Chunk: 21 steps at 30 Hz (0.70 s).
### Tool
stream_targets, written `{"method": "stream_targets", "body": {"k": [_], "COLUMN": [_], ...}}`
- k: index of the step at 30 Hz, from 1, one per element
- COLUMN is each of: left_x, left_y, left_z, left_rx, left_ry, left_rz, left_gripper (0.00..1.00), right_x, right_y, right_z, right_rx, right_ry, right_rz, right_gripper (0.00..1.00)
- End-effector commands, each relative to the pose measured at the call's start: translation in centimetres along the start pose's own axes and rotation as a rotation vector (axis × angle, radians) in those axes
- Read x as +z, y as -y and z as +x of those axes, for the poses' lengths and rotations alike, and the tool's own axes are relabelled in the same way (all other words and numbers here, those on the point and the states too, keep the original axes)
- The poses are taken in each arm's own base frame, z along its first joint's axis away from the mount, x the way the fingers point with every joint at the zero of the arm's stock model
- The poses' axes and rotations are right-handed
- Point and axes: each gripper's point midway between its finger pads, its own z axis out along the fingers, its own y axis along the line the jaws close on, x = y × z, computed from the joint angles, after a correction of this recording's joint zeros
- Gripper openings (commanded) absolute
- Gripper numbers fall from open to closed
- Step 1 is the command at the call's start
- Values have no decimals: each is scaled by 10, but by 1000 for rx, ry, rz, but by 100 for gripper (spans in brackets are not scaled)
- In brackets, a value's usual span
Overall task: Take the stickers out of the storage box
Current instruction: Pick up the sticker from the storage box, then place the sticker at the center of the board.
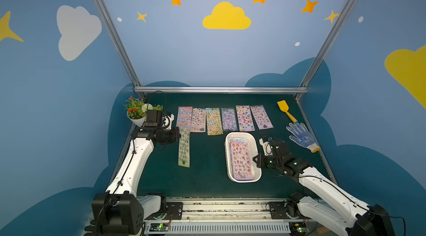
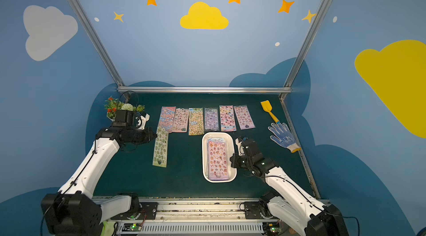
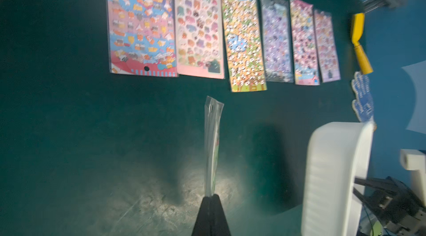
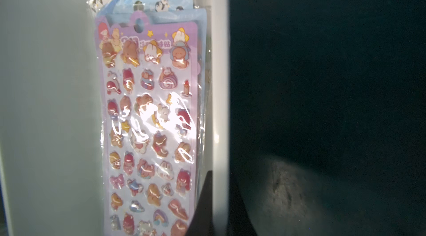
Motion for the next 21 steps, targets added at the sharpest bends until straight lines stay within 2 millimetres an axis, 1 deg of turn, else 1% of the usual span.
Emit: {"method": "stream_targets", "body": {"k": [1,5,11,16,21], "left_x": [11,24,34,41,59], "left_y": [-20,-36,-59,-66,-75], "left_z": [6,6,1,-9,-11], "left_rx": [19,12,-25,-35,-38], "left_ry": [-79,-113,-133,-142,-212], "left_rz": [-52,-81,-98,-69,-55], "left_gripper": [3,3,3,3,3], "right_x": [-7,-8,-5,-3,-2], "right_y": [-17,-18,-19,-20,-19], "right_z": [-9,-6,-5,-4,-4], "right_rx": [-30,-40,-45,-47,-48], "right_ry": [40,47,34,28,27], "right_rz": [-67,-72,-73,-74,-70], "right_gripper": [0,0,0,0,0]}}
